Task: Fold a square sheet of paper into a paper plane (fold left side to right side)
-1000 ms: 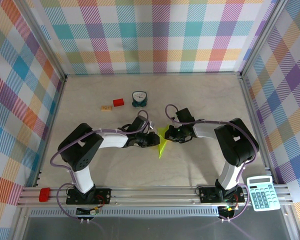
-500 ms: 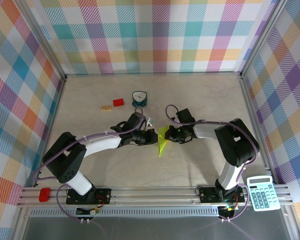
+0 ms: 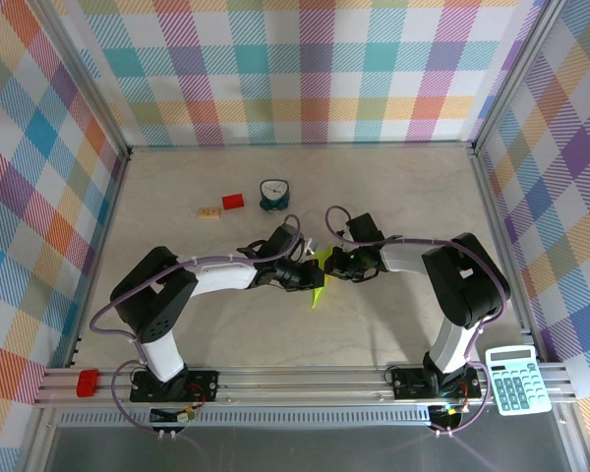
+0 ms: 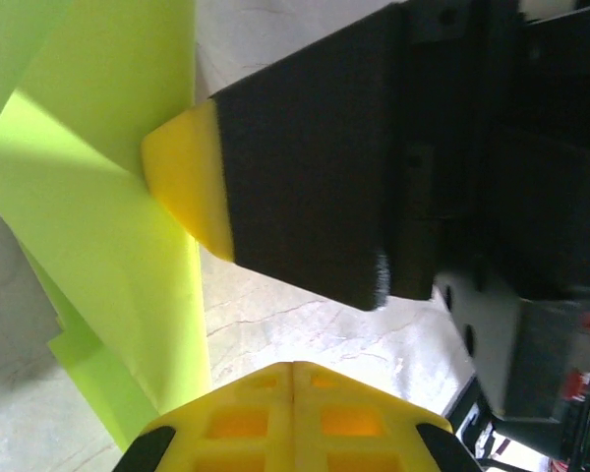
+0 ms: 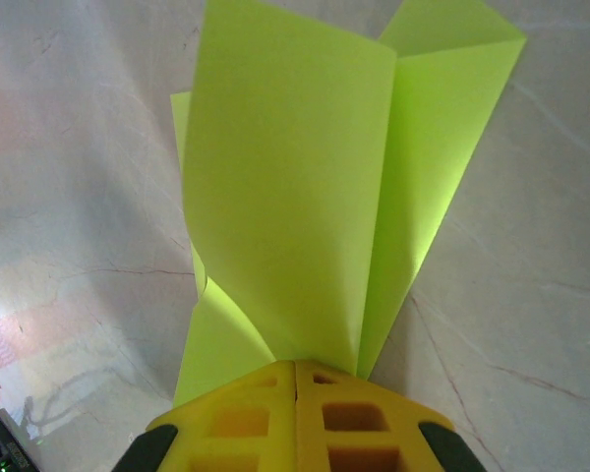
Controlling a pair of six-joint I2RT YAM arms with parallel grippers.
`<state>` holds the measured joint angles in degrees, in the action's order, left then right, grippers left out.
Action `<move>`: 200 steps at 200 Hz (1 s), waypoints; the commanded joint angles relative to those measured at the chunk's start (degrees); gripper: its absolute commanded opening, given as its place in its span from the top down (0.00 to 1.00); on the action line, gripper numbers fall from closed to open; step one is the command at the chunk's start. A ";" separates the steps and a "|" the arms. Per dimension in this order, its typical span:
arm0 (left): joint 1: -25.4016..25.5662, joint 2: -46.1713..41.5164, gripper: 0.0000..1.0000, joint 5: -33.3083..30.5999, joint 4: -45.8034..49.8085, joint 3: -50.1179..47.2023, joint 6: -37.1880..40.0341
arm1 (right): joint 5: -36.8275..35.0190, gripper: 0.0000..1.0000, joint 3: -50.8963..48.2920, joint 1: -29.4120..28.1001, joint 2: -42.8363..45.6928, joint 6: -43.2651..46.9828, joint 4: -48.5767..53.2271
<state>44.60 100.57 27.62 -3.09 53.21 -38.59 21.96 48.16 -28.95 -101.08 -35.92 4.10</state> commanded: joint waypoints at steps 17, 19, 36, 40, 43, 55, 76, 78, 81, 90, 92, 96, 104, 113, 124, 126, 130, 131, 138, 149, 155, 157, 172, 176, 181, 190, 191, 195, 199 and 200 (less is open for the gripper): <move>0.41 2.56 1.00 0.33 0.85 0.64 -0.80 | -2.53 1.00 -2.11 -0.58 -3.60 1.22 8.66; 0.47 2.66 1.00 0.33 0.84 0.59 -0.90 | -2.58 1.00 -2.11 -0.58 -3.60 1.21 8.61; 0.44 3.25 1.00 0.03 0.59 -0.18 -1.29 | -2.75 1.00 -1.93 -0.58 -3.61 1.36 9.04; 0.40 3.24 1.00 -0.06 0.57 -0.34 -1.31 | -2.80 1.00 -1.89 -0.58 -3.60 1.39 9.04; 0.43 3.34 1.00 -0.19 0.55 -0.40 -1.39 | -2.80 1.00 -1.85 -0.58 -3.60 1.43 9.13; 0.46 3.56 1.00 -0.35 0.59 -0.79 -1.42 | -2.88 1.00 -1.68 -0.55 -3.69 1.53 9.26; 0.44 3.90 1.00 -0.46 0.37 -1.49 -1.66 | -2.80 1.00 -1.41 -0.58 -3.86 1.47 9.37; 0.43 3.92 1.00 -0.46 0.33 -1.50 -1.67 | -2.80 1.00 -1.45 -0.58 -3.86 1.47 9.42; 0.47 4.00 1.00 -0.46 0.26 -1.60 -1.72 | -2.80 1.00 -1.41 -0.56 -3.86 1.47 9.45; 0.47 4.14 1.00 -0.37 0.00 -1.89 -1.89 | -2.81 1.00 -1.36 -0.58 -3.87 1.62 9.59; 0.44 4.18 1.00 -0.37 -0.05 -2.02 -1.96 | -2.80 1.00 -1.35 -0.58 -3.87 1.57 9.56; 0.46 4.19 1.00 -0.38 -0.08 -2.13 -2.01 | -2.88 1.00 -1.28 -0.58 -3.86 1.60 9.54; 0.40 4.22 1.00 -0.46 -0.41 -2.38 -2.19 | -2.88 1.00 -1.23 -0.60 -3.87 1.60 9.54; 0.48 4.31 1.00 -0.46 -0.51 -2.73 -2.28 | -2.88 1.00 -1.24 -0.58 -3.87 1.57 9.61; 0.55 4.50 1.00 -0.46 -0.77 -3.02 -2.37 | -2.88 1.00 -1.21 -0.57 -3.91 1.56 9.62; 0.53 4.53 1.00 -0.46 -0.80 -3.02 -2.37 | -2.84 1.00 -1.18 -0.58 -3.90 1.60 9.61; 0.57 4.58 1.00 -0.48 -0.89 -3.10 -2.36 | -2.80 1.00 -1.20 -0.58 -3.87 1.61 9.66; 0.57 4.56 1.00 -0.47 -0.87 -3.11 -2.41 | -2.80 1.00 -1.21 -0.58 -3.95 1.59 9.63; 0.59 4.70 1.00 -0.61 -0.93 -3.25 -2.46 | -2.80 1.00 -1.11 -0.58 -3.95 1.56 9.76; 0.68 4.89 1.00 -0.93 -0.70 -3.37 -2.37 | -2.63 1.00 -1.02 -0.54 -3.86 1.59 9.69; 0.79 4.98 1.00 -1.14 -0.62 -3.35 -2.35 | -2.39 1.00 -0.88 -0.58 -3.79 1.58 9.61; 0.80 4.98 1.00 -1.15 -0.65 -3.42 -2.34 | -2.32 1.00 -0.81 -0.58 -3.78 1.56 9.55; 0.97 5.29 1.00 -1.66 -0.24 -3.60 -2.28 | -1.43 1.00 -0.29 -0.58 -3.28 1.38 9.13; 1.01 5.37 1.00 -1.76 -0.21 -3.75 -2.24 | -1.04 1.00 0.01 -0.58 -3.06 1.38 9.05; 1.08 5.46 1.00 -2.02 -0.15 -3.81 -2.18 | -0.47 1.00 0.28 -0.58 -2.72 1.42 8.62; 1.24 5.56 1.00 -2.44 0.01 -4.16 -2.15 | 0.61 1.00 0.66 -0.56 -1.89 1.30 7.73; 1.30 5.58 1.00 -2.51 0.06 -4.21 -2.13 | 0.66 1.00 0.68 -0.57 -1.78 1.30 7.62; 1.29 5.58 1.00 -2.76 0.02 -4.47 -2.18 | 1.19 1.00 0.95 -0.58 -1.28 1.30 7.25; 1.37 5.59 1.00 -3.00 0.18 -4.70 -2.19 | 1.66 1.00 1.17 -0.58 -0.76 1.23 6.73; 1.41 5.59 1.00 -3.05 0.23 -4.74 -2.19 | 1.81 1.00 1.25 -0.58 -0.64 1.26 6.63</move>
<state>45.04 104.64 26.74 -5.10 50.63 -40.71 22.79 49.39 -28.97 -101.45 -35.48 5.69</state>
